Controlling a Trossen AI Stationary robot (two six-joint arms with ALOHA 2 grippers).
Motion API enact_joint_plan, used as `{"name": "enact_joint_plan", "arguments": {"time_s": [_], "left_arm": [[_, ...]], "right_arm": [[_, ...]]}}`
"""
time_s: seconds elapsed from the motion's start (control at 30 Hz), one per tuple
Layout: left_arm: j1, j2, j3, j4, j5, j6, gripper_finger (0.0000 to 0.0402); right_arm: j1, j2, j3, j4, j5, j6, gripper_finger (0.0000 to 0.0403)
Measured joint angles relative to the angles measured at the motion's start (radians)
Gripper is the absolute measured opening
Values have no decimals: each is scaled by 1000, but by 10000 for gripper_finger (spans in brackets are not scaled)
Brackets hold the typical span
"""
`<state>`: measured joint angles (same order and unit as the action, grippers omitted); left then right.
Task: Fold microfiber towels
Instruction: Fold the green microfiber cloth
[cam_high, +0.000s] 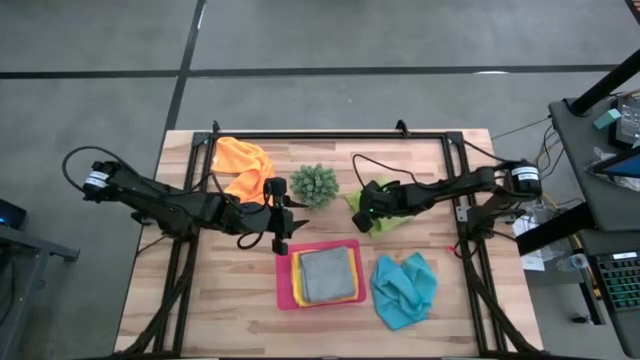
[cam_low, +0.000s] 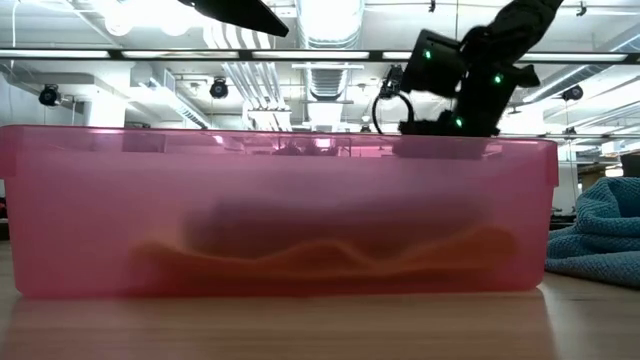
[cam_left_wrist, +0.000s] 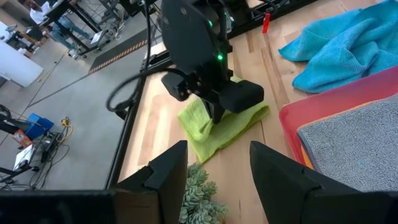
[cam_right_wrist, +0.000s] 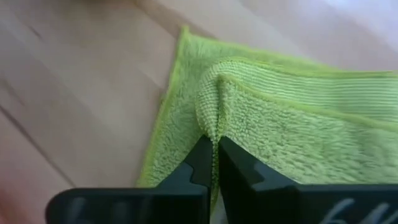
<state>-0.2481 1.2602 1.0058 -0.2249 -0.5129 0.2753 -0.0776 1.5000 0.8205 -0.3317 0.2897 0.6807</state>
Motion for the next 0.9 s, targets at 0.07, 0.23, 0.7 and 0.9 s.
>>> {"name": "enact_joint_plan", "arguments": {"time_s": [0.07,0.23,0.7,0.9], "left_arm": [[0,0,0,0,0,0,159],[0,0,0,1,0,0,159],[0,0,0,1,0,-3,159],[0,0,-4,4,0,-3,159]], "right_arm": [[0,-13,14,-2,1,-11,9],[0,-21,56,-4,25,-24,9],[0,30,125,112,25,-41,9],[0,80,126,161,17,-40,9]]}}
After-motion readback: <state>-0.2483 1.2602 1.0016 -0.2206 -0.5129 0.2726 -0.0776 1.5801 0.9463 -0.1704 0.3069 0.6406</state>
